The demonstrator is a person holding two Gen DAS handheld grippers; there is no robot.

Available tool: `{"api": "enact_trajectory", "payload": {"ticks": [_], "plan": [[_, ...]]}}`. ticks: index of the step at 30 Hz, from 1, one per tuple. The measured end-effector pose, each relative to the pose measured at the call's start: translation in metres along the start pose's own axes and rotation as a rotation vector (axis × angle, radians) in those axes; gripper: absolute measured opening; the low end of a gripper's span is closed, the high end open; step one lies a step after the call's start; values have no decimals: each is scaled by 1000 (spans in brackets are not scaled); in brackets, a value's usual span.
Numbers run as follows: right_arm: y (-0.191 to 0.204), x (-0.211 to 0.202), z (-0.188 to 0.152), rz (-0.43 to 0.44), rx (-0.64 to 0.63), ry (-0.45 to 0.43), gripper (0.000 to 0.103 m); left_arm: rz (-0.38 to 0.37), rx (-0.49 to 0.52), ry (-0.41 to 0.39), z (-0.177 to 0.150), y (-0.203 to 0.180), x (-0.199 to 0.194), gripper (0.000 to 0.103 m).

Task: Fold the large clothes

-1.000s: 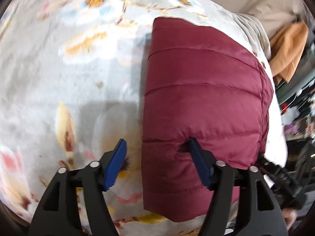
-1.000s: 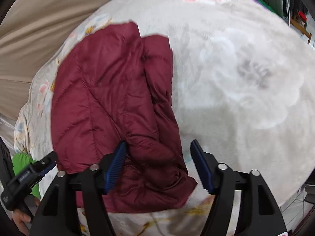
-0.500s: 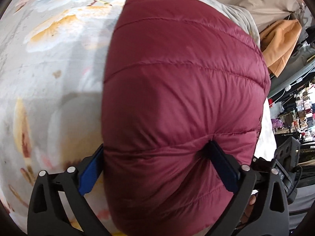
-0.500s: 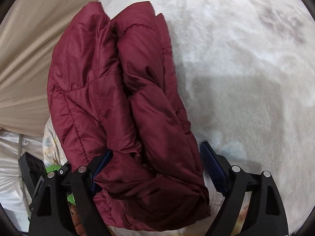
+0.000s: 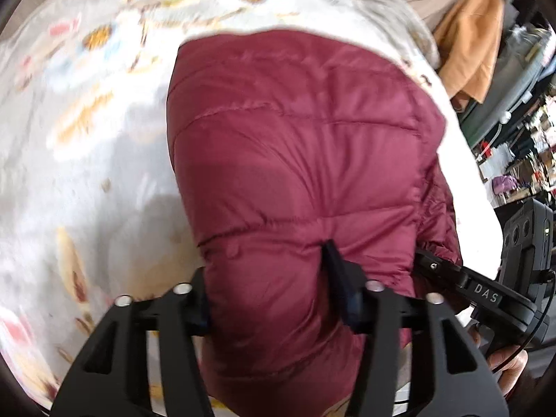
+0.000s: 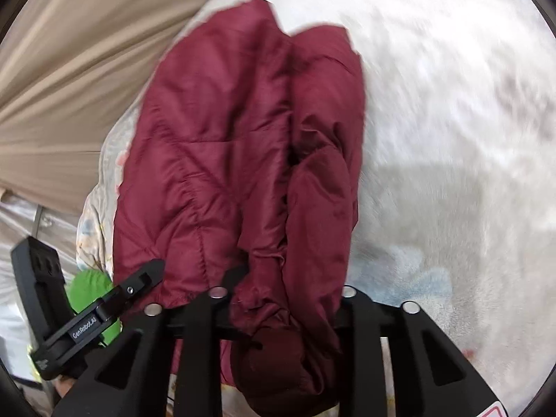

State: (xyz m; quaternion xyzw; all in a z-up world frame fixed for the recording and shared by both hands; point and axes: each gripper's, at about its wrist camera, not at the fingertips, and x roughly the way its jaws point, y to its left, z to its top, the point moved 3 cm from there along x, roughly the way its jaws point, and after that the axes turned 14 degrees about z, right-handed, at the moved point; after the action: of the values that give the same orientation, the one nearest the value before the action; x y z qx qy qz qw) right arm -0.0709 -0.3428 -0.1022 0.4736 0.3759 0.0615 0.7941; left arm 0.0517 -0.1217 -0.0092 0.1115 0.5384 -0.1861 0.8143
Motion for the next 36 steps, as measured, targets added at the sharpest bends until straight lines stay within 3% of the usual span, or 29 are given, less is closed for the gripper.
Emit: {"api": "enact_trajectory", "payload": {"ticks": [4,8,14,18,23,26,29,30,31,33,34,35,36], "plan": [[38,-19,-4,20,-83,-49,20,-35,27,-72,15,-6,-37,35],[79,-49,-8,40,-178,-119,19,-77,49,-173,30,-14,-84,34],[150,-112,-6,113,-332,-292,19,-137,93,-414,49,-13,-182,34],[213,-139,0,208,-472,-403,19,-171,77,-598,64,12,-245,34],[275,-128,13,292,-607,-411,19,-145,17,-708,81,67,-272,35],[297,-86,25,299,-641,-363,21,-118,-30,-685,95,103,-248,37],[294,-15,42,275,-593,-275,30,-71,-85,-559,111,148,-171,47],[282,22,50,258,-541,-213,36,-54,-103,-506,112,161,-142,60],[269,51,55,229,-496,-167,38,-14,-119,-431,112,176,-101,61],[220,120,56,145,-374,-27,38,87,-135,-296,99,202,-29,58],[198,141,52,87,-328,20,33,159,-143,-240,89,214,-4,51],[172,156,42,9,-280,43,31,188,-153,-205,78,224,10,50],[161,155,34,0,-259,37,29,158,-185,-201,65,234,13,50]]}}
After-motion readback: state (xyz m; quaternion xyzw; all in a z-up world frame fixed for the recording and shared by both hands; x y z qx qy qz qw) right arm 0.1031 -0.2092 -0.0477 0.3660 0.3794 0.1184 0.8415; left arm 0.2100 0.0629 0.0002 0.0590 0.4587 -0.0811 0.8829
